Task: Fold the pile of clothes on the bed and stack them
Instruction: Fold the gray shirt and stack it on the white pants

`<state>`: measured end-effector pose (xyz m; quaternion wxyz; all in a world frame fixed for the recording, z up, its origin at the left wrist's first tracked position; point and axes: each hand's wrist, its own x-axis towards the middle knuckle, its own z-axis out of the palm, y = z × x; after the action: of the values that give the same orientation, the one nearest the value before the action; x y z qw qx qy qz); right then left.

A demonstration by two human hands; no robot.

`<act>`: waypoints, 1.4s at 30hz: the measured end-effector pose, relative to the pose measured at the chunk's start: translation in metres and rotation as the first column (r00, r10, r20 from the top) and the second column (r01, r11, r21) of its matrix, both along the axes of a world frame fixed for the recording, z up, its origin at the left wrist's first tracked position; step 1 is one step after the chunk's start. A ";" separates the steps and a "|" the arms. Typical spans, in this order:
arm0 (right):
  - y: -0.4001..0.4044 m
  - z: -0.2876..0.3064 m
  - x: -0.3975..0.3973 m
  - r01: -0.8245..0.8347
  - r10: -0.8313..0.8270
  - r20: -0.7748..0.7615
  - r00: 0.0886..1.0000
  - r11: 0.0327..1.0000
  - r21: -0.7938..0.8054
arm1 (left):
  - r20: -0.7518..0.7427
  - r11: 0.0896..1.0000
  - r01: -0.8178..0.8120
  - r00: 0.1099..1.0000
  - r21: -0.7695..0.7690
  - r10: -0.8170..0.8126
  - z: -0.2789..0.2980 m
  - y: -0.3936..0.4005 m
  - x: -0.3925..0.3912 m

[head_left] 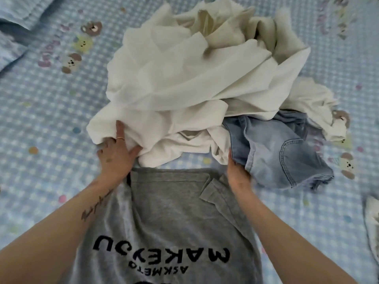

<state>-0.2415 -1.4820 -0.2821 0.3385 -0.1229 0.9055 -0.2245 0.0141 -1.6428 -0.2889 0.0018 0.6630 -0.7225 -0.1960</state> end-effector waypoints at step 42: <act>0.394 0.118 0.140 -0.395 0.380 0.147 0.913 0.914 0.092 | -0.060 0.563 0.793 0.590 0.235 -0.805 0.077 0.259 0.325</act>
<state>-0.1014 -1.0876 -0.1640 0.4396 -0.2652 0.8517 -0.1053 0.3387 -1.3842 -0.2122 -0.1855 0.2645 -0.9148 -0.2424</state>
